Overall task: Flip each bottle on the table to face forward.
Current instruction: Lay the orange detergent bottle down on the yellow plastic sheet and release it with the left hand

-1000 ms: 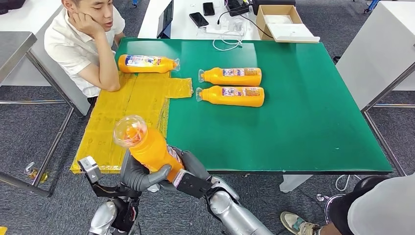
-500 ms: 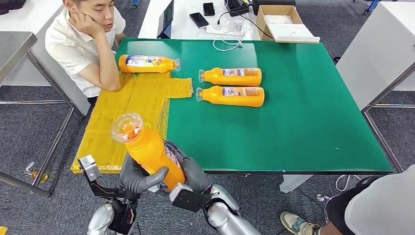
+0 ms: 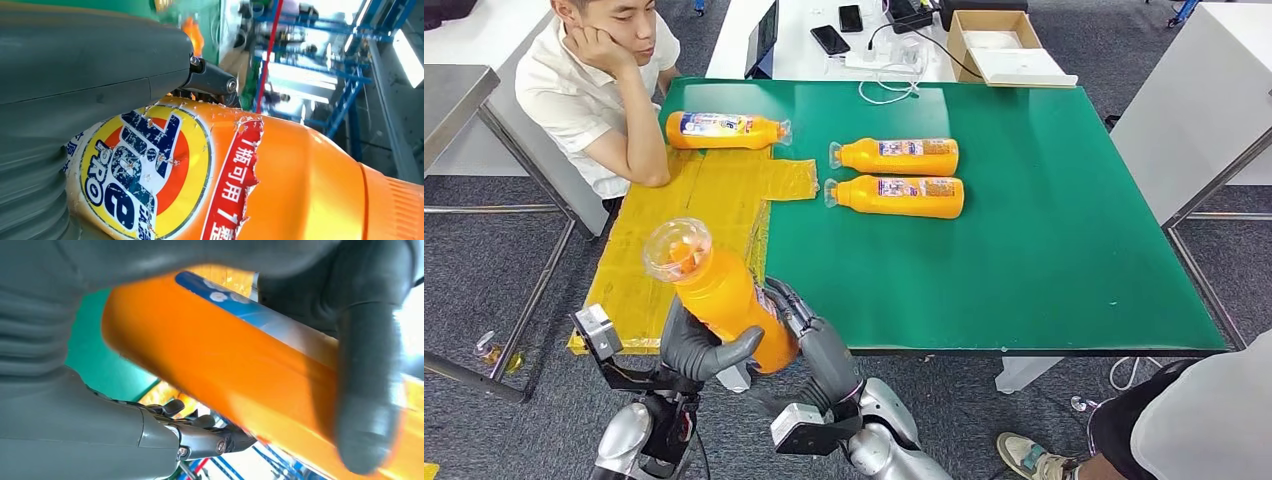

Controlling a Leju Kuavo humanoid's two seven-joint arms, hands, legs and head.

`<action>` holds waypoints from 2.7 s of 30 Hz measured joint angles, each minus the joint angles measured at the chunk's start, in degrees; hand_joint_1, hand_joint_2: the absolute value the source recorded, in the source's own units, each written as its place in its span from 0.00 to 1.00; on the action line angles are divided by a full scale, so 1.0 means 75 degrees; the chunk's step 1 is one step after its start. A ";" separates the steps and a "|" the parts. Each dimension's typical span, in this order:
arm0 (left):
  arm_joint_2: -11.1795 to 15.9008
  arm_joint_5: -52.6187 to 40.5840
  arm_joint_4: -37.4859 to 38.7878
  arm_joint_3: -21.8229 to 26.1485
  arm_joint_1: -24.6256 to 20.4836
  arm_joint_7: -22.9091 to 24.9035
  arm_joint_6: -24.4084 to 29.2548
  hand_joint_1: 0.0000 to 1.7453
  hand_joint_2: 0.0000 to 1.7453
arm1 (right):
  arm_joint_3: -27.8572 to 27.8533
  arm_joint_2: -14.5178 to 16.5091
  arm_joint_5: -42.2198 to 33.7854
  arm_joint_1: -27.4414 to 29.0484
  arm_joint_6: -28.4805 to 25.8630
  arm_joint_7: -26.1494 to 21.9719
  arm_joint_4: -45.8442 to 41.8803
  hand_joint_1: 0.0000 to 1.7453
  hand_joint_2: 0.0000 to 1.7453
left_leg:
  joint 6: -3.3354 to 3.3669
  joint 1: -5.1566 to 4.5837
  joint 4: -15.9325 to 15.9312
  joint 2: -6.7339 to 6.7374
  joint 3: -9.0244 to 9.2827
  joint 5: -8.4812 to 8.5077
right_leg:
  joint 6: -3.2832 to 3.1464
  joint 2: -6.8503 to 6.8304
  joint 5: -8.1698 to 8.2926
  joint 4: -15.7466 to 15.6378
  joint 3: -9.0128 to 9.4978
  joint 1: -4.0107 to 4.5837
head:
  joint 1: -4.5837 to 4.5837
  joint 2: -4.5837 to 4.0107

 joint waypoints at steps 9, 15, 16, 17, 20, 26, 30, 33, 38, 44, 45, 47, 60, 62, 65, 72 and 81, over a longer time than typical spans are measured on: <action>0.0294 -0.2009 0.0062 0.0308 -0.0496 -0.0185 0.1476 1.00 1.00 | 0.0185 -0.0026 0.0753 0.0065 -0.1234 -0.0055 0.0036 0.00 0.00 | 0.0000 0.0002 0.0000 0.0003 0.0000 0.0001 | 0.0000 0.0001 0.0000 0.0001 0.0000 0.0001 | 0.0002 0.0000; 0.0559 -0.4625 0.0306 0.0557 -0.0896 -0.0099 0.2860 1.00 1.00 | 0.0228 -0.0021 0.0811 0.0138 -0.1525 -0.0066 0.0113 0.00 0.00 | 0.0000 0.0002 0.0000 -0.0005 -0.0001 0.0002 | 0.0000 -0.0001 0.0000 0.0001 0.0001 0.0000 | 0.0001 0.0000; 0.0590 -0.5158 0.0426 0.0562 -0.0990 -0.0025 0.3123 1.00 1.00 | 0.0236 -0.0016 0.0821 0.0138 -0.1531 -0.0069 0.0117 0.00 0.00 | 0.0000 0.0002 0.0000 -0.0005 -0.0001 0.0002 | 0.0000 -0.0001 0.0000 0.0001 0.0001 0.0000 | 0.0001 0.0000; 0.0615 -0.5652 0.0589 0.0563 -0.1103 0.0067 0.3350 1.00 1.00 | 0.0250 -0.0006 0.0834 0.0138 -0.1530 -0.0073 0.0119 0.00 0.00 | 0.0001 0.0002 0.0000 -0.0005 -0.0001 0.0002 | 0.0000 -0.0001 0.0000 0.0001 0.0001 0.0000 | 0.0001 0.0000; 0.0654 -0.6439 0.1277 0.0588 -0.1528 0.0262 0.3667 1.00 1.00 | 0.0329 0.0067 0.0859 0.0138 -0.1506 -0.0098 0.0132 0.00 0.00 | 0.0001 0.0002 0.0000 -0.0004 0.0000 0.0003 | 0.0000 -0.0001 0.0001 0.0001 0.0003 0.0000 | 0.0001 0.0000; 0.0675 -0.6837 0.2770 0.0784 -0.2396 0.0455 0.3806 1.00 1.00 | 0.0559 0.0202 0.0694 0.0120 -0.1408 -0.0195 0.0194 0.00 0.00 | -0.0001 0.0003 0.0000 -0.0003 0.0001 0.0008 | -0.0001 -0.0001 0.0003 0.0003 0.0003 0.0001 | 0.0003 0.0000; 0.0679 -0.7467 0.4085 0.0955 -0.3097 0.0600 0.4187 1.00 1.00 | 0.0816 0.0208 0.0458 0.0049 -0.1348 -0.0218 0.0254 0.00 0.00 | -0.0002 0.0003 0.0000 -0.0001 0.0001 0.0009 | -0.0001 0.0000 0.0003 0.0004 0.0002 0.0001 | 0.0004 0.0000; 0.0676 -0.8020 0.5099 0.0984 -0.3572 0.0666 0.4474 1.00 1.00 | 0.1058 0.0206 0.0330 -0.0024 -0.1347 -0.0222 0.0313 0.00 0.00 | -0.0002 0.0003 0.0000 -0.0001 0.0001 0.0010 | -0.0001 0.0000 0.0003 0.0004 0.0003 0.0000 | 0.0004 0.0000; 0.0658 -0.8142 0.5994 0.0997 -0.3904 0.0681 0.4520 1.00 1.00 | 0.1277 0.0200 0.0292 -0.0100 -0.1347 -0.0225 0.0400 0.00 0.00 | -0.0002 0.0003 0.0000 0.0002 0.0000 0.0010 | -0.0001 0.0001 0.0003 0.0004 0.0001 0.0000 | 0.0004 0.0000; 0.0570 -0.8645 0.6657 0.0968 -0.4137 0.0955 0.4330 1.00 1.00 | 0.1501 0.0174 0.0020 -0.0170 -0.1305 -0.0226 0.0446 0.00 0.00 | -0.0002 0.0002 0.0000 0.0000 0.0000 0.0010 | -0.0001 0.0000 0.0003 0.0002 -0.0001 0.0000 | 0.0004 0.0000; 0.0535 -0.8815 0.6814 0.0933 -0.4195 0.1042 0.4249 1.00 1.00 | 0.1566 0.0169 -0.0046 -0.0185 -0.1309 -0.0226 0.0446 0.00 0.00 | -0.0002 0.0002 0.0001 -0.0001 0.0000 0.0010 | -0.0001 0.0000 0.0003 0.0002 -0.0001 0.0000 | 0.0004 0.0000; 0.0453 -0.9100 0.7150 0.0840 -0.4337 0.1161 0.4038 1.00 1.00 | 0.1687 0.0162 -0.0154 -0.0214 -0.1322 -0.0225 0.0446 0.00 0.00 | -0.0002 0.0002 0.0001 -0.0002 0.0000 0.0010 | -0.0001 0.0000 0.0003 0.0002 0.0000 0.0000 | 0.0004 0.0000; 0.0037 -0.9608 0.8521 0.0388 -0.5141 0.1493 0.2738 0.00 1.00 | 0.2328 0.0107 -0.0477 -0.0395 -0.1440 -0.0226 0.0446 0.00 0.00 | -0.0002 0.0000 0.0001 -0.0002 0.0007 0.0011 | 0.0000 0.0000 0.0004 0.0004 0.0011 -0.0001 | 0.0001 0.0000; -0.0003 -0.9642 0.8614 0.0328 -0.5191 0.1525 0.2607 0.00 1.00 | 0.2390 0.0105 -0.0505 -0.0413 -0.1466 -0.0226 0.0446 0.00 0.00 | -0.0002 0.0000 0.0001 -0.0002 0.0006 0.0011 | 0.0000 0.0000 0.0004 0.0004 0.0011 -0.0001 | 0.0001 0.0000; -0.0026 -0.9660 0.8717 0.0284 -0.5255 0.1535 0.2540 0.00 1.00 | 0.2446 0.0101 -0.0542 -0.0429 -0.1488 -0.0226 0.0446 0.00 0.00 | -0.0002 0.0000 0.0001 -0.0002 0.0006 0.0011 | 0.0000 0.0000 0.0004 0.0003 0.0010 0.0000 | 0.0001 0.0000; -0.0112 -0.9678 0.8730 0.0224 -0.5264 0.1455 0.2702 0.00 1.00 | 0.2512 0.0095 -0.0651 -0.0447 -0.1611 -0.0226 0.0446 0.00 0.00 | -0.0002 0.0001 0.0001 -0.0002 0.0006 0.0011 | 0.0000 0.0000 0.0004 0.0004 0.0010 0.0000 | 0.0001 0.0000; -0.0290 -0.8150 0.8485 0.0631 -0.5192 0.0647 0.2561 0.00 1.00 | 0.2617 0.0082 -0.0599 -0.0466 -0.1748 -0.0226 0.0446 0.00 0.00 | -0.0002 0.0001 0.0001 -0.0002 0.0006 0.0011 | 0.0000 0.0000 0.0004 0.0004 0.0010 0.0000 | 0.0001 0.0000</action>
